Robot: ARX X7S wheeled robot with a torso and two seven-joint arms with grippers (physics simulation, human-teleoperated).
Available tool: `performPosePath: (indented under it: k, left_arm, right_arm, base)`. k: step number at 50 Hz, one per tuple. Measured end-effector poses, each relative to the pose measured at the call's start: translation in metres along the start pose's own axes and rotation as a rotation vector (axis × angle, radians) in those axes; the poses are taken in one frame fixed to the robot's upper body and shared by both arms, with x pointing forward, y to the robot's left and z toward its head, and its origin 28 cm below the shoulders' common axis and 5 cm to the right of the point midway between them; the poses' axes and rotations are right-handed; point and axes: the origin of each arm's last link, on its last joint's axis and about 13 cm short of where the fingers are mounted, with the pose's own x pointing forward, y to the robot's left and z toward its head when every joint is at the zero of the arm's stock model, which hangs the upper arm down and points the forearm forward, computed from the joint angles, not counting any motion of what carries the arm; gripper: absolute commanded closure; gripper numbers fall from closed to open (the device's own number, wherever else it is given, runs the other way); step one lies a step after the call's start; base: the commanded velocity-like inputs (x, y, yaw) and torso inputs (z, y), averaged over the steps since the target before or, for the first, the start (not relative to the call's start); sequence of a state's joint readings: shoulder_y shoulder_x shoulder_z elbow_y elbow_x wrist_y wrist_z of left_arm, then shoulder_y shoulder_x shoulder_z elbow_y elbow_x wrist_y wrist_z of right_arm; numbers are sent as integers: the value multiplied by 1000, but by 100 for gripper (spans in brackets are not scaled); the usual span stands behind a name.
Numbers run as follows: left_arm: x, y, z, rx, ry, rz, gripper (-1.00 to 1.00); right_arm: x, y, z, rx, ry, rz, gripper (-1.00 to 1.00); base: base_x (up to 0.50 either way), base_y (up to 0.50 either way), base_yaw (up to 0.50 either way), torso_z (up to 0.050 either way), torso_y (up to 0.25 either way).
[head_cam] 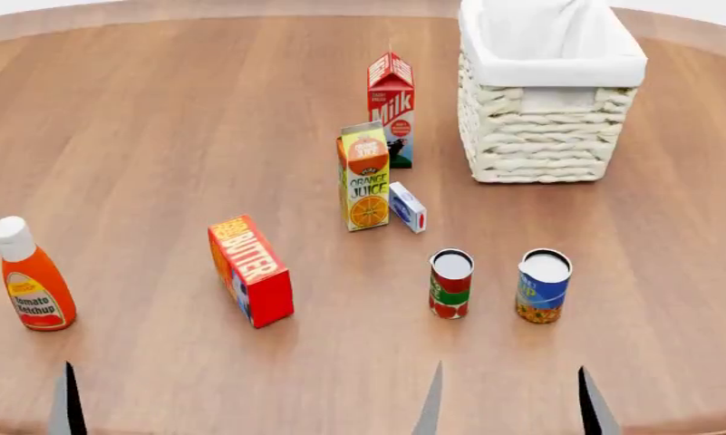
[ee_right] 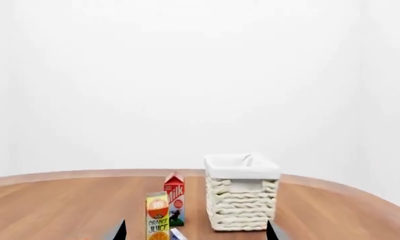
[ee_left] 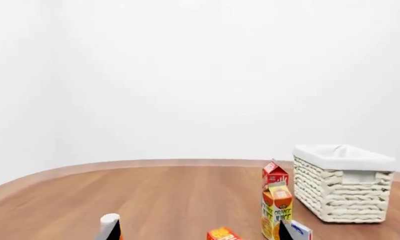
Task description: Pick up the tomato sauce, and put it in the basket.
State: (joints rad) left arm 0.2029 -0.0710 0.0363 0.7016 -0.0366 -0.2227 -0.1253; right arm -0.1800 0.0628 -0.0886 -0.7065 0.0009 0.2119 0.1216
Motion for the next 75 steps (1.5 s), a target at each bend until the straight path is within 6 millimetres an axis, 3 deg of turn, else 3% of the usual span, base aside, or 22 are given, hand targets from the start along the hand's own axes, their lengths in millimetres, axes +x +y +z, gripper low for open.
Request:
performPosePath:
  k: [8, 20, 69, 75]
  left_arm:
    - [-10, 1, 21, -3, -60, 7, -100]
    - [-15, 1, 33, 2, -95, 12, -100]
    - [-19, -1, 36, 12, -95, 3, -100]
    - [-18, -1, 35, 14, -94, 5, -100]
  right_arm:
    - [-6, 1, 16, 25, -42, 13, -100]
    - [-10, 2, 25, 43, -56, 29, -100]
    - [-14, 4, 31, 56, -53, 60, -100]
    - [-15, 2, 33, 61, -64, 45, -100]
  base:
    - [235, 0, 0, 0, 0]
    - [500, 0, 0, 0, 0]
    - [500, 0, 0, 0, 1]
    - [0, 0, 0, 0, 0]
